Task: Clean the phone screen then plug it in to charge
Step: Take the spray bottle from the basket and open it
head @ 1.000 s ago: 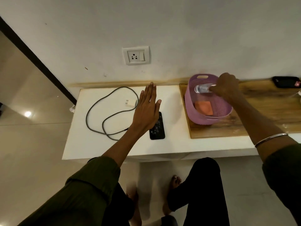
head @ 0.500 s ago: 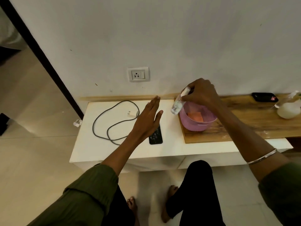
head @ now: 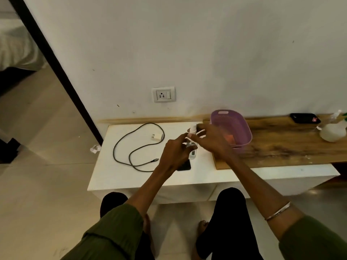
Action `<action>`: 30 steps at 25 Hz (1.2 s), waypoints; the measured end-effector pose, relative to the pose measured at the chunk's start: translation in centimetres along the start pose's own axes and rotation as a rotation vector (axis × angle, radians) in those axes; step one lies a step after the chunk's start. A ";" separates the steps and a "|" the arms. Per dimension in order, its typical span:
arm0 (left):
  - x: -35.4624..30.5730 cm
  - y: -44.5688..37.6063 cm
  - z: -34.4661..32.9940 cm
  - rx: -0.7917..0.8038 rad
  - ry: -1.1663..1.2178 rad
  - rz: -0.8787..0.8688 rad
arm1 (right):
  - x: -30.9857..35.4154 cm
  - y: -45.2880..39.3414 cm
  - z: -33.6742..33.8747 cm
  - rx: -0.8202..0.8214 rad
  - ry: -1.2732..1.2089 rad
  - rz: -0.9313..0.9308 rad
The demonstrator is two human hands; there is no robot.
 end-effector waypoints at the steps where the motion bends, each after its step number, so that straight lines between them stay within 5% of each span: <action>1: 0.2 0.2 0.0 -0.013 -0.015 -0.006 | -0.9 0.5 -0.9 0.005 -0.069 -0.027; 6: 1.4 0.7 -0.3 0.084 0.090 0.060 | -3.4 2.2 -3.8 -0.060 -0.295 -0.056; 11: 1.0 -0.4 2.1 -0.037 0.244 0.091 | -3.7 2.8 -4.4 -0.049 -0.316 -0.053; 18: -0.8 -2.2 1.6 0.162 0.571 0.090 | -2.4 3.0 -4.8 -0.002 -0.470 -0.002; 21: -0.2 -2.2 2.4 -0.027 0.579 0.189 | -2.2 2.7 -4.5 -0.083 -0.394 0.003; 26: -1.8 -0.7 4.0 -0.399 0.592 0.292 | -0.2 3.6 -4.5 -0.449 -0.198 0.134; 28: -2.3 -0.3 4.4 -0.426 0.603 0.279 | 0.4 3.8 -4.2 -0.502 -0.204 0.130; 30: -2.5 -1.1 4.6 -0.260 0.604 0.225 | 0.4 3.2 -4.2 -0.383 -0.322 0.080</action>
Point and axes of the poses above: each hand's wrist, its own y-axis away from the middle knuckle, its own z-axis out of the back of the hand, x = y × z, the point moved 6 cm from there along -y, towards the middle knuckle, and after that the axes turned 13 degrees about -y, right-handed, at the moved point
